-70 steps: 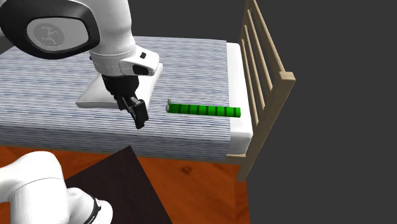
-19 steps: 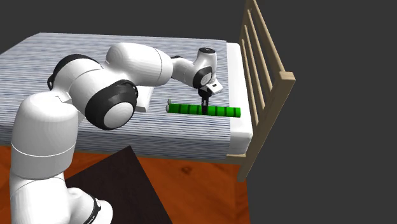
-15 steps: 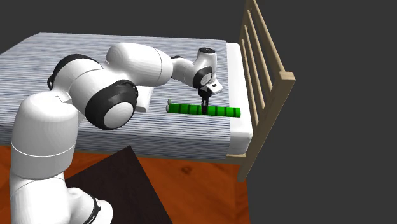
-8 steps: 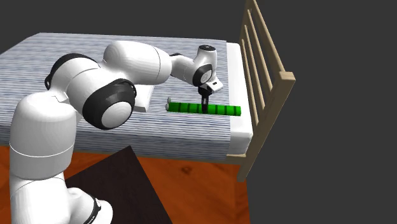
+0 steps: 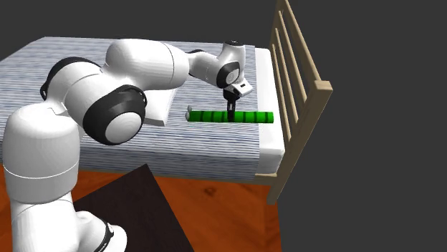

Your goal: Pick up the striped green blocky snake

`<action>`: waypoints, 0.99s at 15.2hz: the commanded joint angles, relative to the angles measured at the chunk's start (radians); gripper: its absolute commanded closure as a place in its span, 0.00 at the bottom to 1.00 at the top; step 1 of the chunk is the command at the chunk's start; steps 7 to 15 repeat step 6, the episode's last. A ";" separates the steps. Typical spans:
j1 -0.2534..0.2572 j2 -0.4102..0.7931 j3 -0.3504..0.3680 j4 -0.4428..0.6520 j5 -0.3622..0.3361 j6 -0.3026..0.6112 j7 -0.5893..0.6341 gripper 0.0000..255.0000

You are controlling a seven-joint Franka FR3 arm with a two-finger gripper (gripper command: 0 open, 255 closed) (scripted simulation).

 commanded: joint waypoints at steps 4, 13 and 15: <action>0.000 -0.027 0.004 0.030 0.007 -0.055 -0.004 1.00; 0.000 -0.027 0.005 0.031 0.008 -0.057 -0.004 1.00; 0.000 -0.027 0.005 0.031 0.008 -0.057 -0.004 1.00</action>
